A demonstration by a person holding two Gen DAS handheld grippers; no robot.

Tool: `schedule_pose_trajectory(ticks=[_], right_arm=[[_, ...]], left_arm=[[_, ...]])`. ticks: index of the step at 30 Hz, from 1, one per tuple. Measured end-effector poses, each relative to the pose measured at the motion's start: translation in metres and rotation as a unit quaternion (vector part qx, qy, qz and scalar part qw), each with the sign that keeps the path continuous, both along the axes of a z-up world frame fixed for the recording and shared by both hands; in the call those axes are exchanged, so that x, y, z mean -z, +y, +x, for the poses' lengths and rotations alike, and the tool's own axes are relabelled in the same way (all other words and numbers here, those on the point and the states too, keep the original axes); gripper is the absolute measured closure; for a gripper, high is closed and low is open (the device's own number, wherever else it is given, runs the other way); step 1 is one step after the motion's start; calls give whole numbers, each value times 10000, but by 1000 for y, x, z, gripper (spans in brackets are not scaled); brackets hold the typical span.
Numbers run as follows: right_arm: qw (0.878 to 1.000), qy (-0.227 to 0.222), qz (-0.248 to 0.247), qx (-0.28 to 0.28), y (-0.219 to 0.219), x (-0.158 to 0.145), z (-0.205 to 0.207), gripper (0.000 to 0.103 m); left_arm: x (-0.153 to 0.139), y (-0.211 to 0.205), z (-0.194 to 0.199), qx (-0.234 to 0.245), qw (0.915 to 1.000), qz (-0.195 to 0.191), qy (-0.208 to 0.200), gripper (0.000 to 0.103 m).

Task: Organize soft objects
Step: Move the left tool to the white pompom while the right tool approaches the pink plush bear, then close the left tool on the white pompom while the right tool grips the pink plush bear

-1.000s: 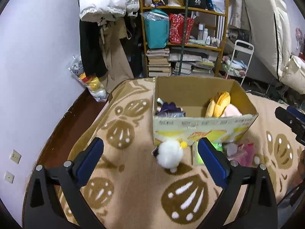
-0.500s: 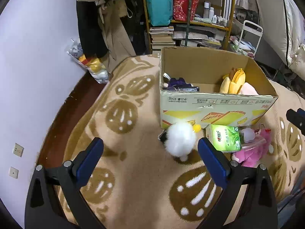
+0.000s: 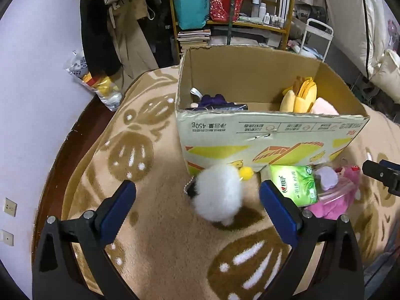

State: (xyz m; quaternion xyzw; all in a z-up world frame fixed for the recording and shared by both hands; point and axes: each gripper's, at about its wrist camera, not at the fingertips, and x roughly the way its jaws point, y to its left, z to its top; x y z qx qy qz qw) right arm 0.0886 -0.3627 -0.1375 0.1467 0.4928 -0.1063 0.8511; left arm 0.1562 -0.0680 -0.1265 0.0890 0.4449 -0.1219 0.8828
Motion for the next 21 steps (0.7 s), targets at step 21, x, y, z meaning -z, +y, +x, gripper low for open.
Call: schedule_pose_trajectory(ticks=[21], right_arm=[[9928,508,1080,-34,-5,45,17,34]], left_arm=[[41,-15,17,113,9993,275,234,5]])
